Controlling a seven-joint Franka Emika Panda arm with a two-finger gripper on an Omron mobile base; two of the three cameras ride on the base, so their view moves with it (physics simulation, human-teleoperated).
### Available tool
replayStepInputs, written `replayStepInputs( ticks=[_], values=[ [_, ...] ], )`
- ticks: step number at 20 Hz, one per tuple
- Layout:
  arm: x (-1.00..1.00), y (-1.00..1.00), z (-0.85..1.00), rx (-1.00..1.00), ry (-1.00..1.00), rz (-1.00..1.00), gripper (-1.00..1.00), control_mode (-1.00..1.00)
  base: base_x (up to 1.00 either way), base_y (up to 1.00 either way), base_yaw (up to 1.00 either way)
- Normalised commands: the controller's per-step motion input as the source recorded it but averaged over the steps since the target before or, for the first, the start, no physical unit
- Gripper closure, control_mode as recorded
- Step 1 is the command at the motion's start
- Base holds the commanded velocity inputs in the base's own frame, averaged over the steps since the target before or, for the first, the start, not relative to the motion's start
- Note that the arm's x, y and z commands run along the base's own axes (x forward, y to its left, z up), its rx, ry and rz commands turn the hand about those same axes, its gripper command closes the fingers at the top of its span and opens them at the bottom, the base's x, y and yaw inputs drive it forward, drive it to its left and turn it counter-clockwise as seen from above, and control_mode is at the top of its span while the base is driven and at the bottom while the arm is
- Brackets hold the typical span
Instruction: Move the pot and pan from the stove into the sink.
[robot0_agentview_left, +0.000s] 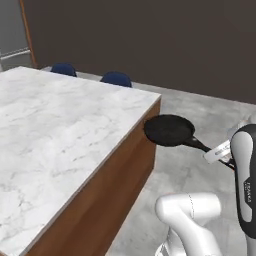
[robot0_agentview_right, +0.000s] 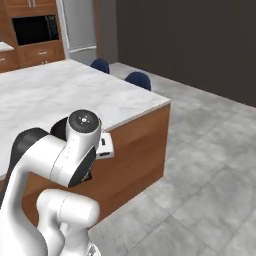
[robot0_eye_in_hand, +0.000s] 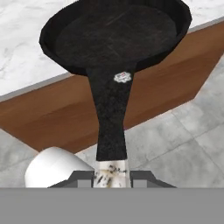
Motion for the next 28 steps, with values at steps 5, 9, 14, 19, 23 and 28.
replayStepInputs(
  ticks=[5,9,14,19,23,28],
  values=[
    [0.00,0.00,0.00,0.00,0.00,0.00,1.00,1.00,-0.18,-0.05,0.46],
    [0.00,0.00,0.00,0.00,0.00,0.00,1.00,1.00,-0.18,-0.05,0.46],
    [0.00,0.00,0.00,0.00,0.00,0.00,1.00,1.00,-0.18,-0.07,0.46],
    [0.00,0.00,0.00,0.00,0.00,0.00,1.00,1.00,-0.17,-0.11,0.45],
    [0.00,0.00,0.00,0.00,0.00,0.00,1.00,1.00,-0.17,-0.13,0.43],
    [0.00,0.00,0.00,0.00,0.00,0.00,1.00,1.00,-0.14,-0.21,0.39]
  ],
)
